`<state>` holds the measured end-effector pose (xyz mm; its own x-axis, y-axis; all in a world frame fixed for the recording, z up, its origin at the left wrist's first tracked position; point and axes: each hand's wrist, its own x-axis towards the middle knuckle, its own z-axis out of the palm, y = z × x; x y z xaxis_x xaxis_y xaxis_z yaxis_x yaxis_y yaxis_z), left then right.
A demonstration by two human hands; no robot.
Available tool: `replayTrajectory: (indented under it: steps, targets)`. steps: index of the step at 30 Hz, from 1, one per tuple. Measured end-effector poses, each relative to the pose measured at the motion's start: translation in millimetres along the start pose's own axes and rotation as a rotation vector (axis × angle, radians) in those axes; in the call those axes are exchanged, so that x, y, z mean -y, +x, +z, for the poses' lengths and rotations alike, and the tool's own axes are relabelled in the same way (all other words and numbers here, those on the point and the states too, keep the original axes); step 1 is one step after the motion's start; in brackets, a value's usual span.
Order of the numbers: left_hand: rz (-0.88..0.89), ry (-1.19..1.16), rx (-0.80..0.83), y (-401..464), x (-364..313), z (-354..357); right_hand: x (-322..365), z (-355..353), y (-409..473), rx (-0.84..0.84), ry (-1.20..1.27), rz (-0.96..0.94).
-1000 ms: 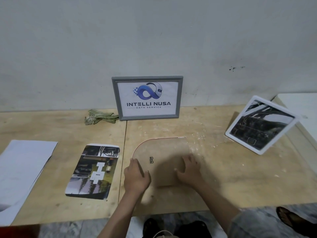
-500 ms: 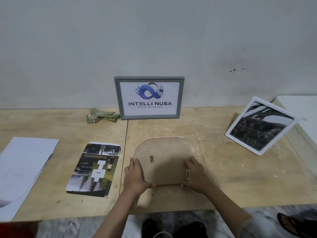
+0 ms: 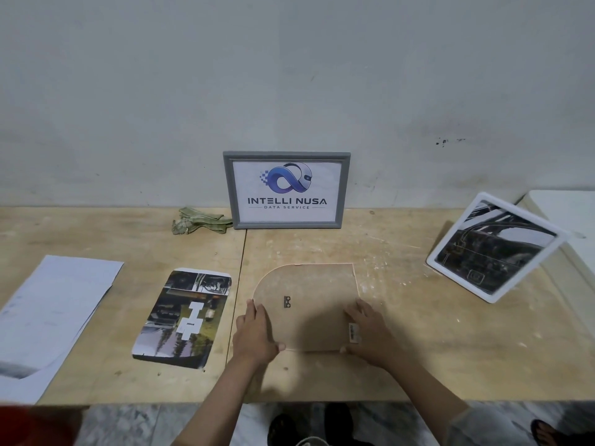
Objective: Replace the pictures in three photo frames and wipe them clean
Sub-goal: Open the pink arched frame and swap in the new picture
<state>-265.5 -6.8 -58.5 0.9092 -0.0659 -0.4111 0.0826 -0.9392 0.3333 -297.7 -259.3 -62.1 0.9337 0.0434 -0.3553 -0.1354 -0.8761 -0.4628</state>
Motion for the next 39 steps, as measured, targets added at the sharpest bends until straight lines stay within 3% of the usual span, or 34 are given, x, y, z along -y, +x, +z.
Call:
replayTrajectory:
  steps: [16,23,29,34,39]
  targets:
    - [-0.145,0.242,0.061,29,-32,-26,-12,-15,10,0.036,-0.032,-0.058]
    - [0.068,0.395,0.075,48,-29,-38,-14,-16,18,0.066,-0.077,-0.042]
    - [0.216,0.479,0.091,56,-8,-37,-13,-21,24,0.021,-0.291,-0.049]
    - [0.279,0.634,0.161,66,-11,-40,-9,-20,38,0.170,-0.446,-0.086]
    - [0.285,0.598,0.205,72,-12,-38,-1,-22,49,0.233,-0.569,-0.140]
